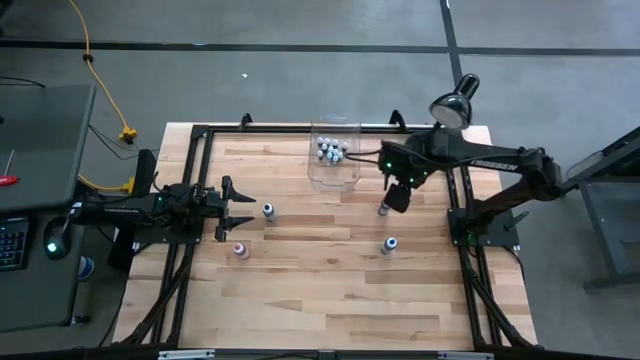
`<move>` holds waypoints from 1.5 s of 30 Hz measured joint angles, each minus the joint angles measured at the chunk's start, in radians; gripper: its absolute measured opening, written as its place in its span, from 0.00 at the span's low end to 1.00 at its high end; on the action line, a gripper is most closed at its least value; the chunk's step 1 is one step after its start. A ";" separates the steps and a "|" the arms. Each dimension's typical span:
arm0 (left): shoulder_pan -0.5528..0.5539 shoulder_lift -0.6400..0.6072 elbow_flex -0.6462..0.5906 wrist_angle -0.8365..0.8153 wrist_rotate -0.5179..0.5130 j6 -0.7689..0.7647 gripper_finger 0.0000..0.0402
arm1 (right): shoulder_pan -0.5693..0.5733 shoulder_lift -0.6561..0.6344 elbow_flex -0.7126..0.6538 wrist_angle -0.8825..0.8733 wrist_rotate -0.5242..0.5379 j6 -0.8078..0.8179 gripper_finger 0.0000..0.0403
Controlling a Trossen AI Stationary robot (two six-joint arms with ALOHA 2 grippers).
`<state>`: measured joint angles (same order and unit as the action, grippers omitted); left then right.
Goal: Pick & Place food coloring
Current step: Put the big purple food coloring bottle into the transparent bin
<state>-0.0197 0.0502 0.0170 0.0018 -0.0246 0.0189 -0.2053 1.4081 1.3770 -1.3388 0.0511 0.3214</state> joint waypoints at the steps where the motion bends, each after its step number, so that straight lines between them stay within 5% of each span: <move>1: 0.000 0.000 0.000 0.000 0.000 0.000 0.59 | 0.001 -0.009 -0.028 0.028 0.003 0.028 0.50; 10: 0.000 0.000 0.000 0.000 0.000 0.000 0.59 | 0.003 -0.018 -0.204 0.206 0.003 0.147 0.55; 18: 0.000 0.000 0.000 0.000 0.000 0.000 0.59 | -0.004 0.021 -0.209 0.215 0.072 0.172 0.65; 23: 0.000 0.000 0.000 0.000 0.000 0.001 0.59 | -0.011 0.053 -0.209 0.235 0.011 0.247 0.71; 45: 0.000 0.000 0.000 0.000 -0.003 0.001 0.59 | -0.017 0.107 -0.308 0.346 -0.083 0.463 0.72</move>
<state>-0.0198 0.0502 0.0173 0.0023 -0.0273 0.0200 -0.2226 1.5146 1.0687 -0.9926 -0.0315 0.7845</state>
